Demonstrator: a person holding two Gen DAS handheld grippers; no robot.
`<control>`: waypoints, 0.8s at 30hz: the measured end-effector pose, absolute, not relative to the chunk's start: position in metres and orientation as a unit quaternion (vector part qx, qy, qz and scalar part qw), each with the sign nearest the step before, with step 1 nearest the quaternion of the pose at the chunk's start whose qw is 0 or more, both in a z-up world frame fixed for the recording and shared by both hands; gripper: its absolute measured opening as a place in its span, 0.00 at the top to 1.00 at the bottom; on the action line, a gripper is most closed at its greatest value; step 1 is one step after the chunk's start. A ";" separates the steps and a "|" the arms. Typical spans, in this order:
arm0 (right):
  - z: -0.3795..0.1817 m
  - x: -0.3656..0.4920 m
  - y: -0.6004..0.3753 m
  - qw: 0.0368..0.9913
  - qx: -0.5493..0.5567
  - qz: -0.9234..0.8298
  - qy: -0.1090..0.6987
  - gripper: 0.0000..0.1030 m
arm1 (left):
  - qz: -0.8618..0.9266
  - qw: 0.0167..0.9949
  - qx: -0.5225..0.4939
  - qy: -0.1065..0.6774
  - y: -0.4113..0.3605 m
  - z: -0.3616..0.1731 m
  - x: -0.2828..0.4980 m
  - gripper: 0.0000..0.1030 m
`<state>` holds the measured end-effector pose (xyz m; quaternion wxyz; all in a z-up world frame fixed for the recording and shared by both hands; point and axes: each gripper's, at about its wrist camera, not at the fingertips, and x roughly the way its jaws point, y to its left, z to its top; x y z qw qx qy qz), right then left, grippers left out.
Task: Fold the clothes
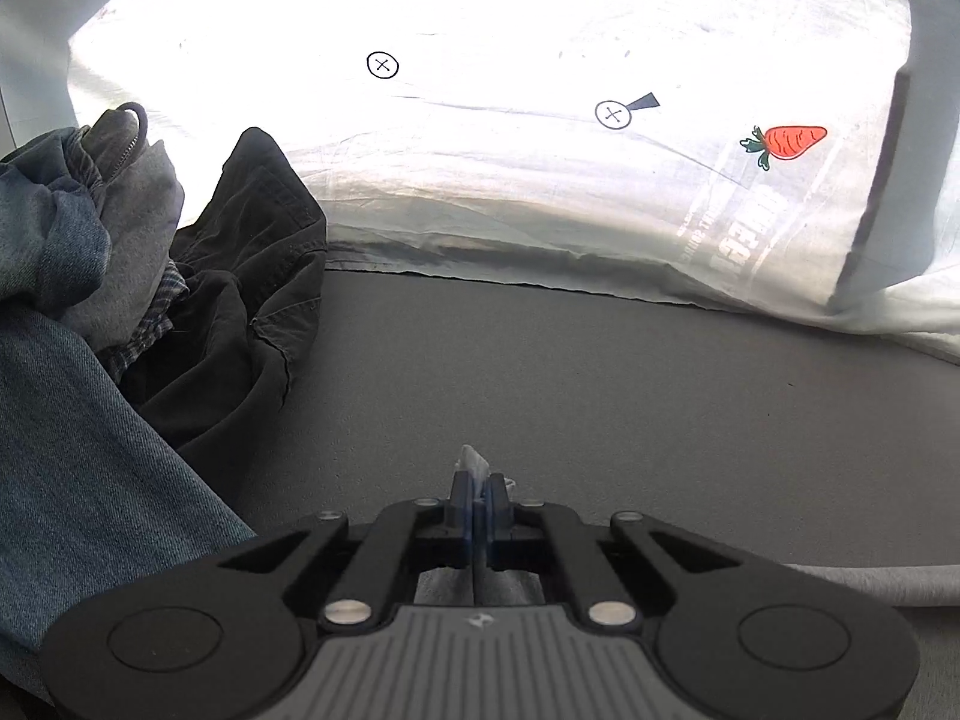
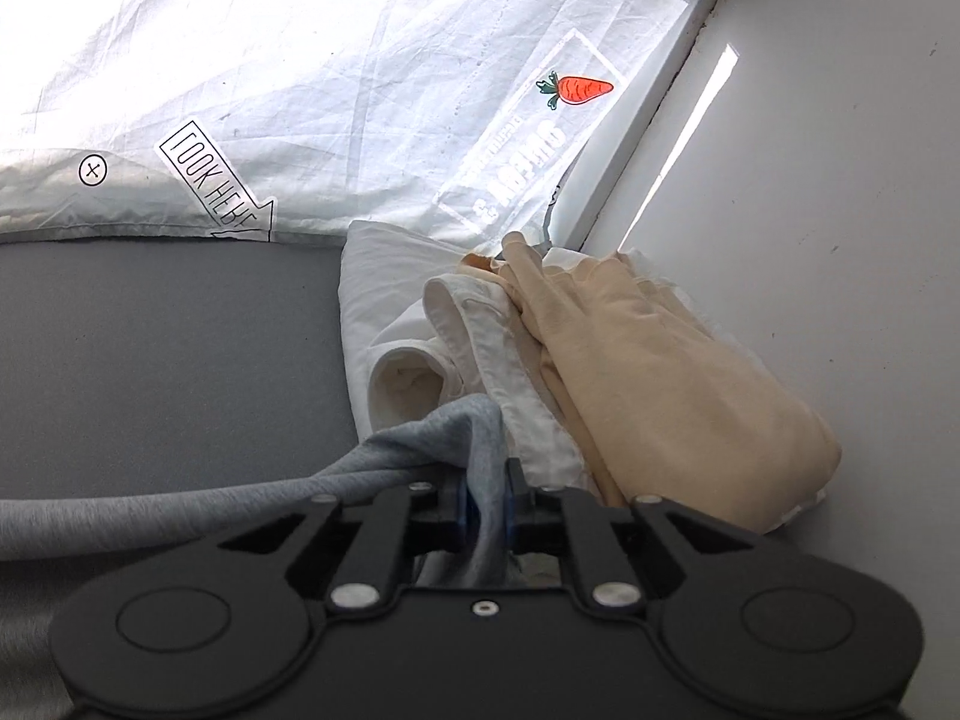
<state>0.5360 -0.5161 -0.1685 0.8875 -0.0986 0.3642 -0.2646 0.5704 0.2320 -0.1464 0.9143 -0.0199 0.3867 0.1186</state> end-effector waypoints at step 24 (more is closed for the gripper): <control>-0.195 0.519 -0.333 0.921 0.014 -0.029 0.387 0.76 | 0.102 0.891 -0.043 0.440 0.139 -0.194 0.548 0.48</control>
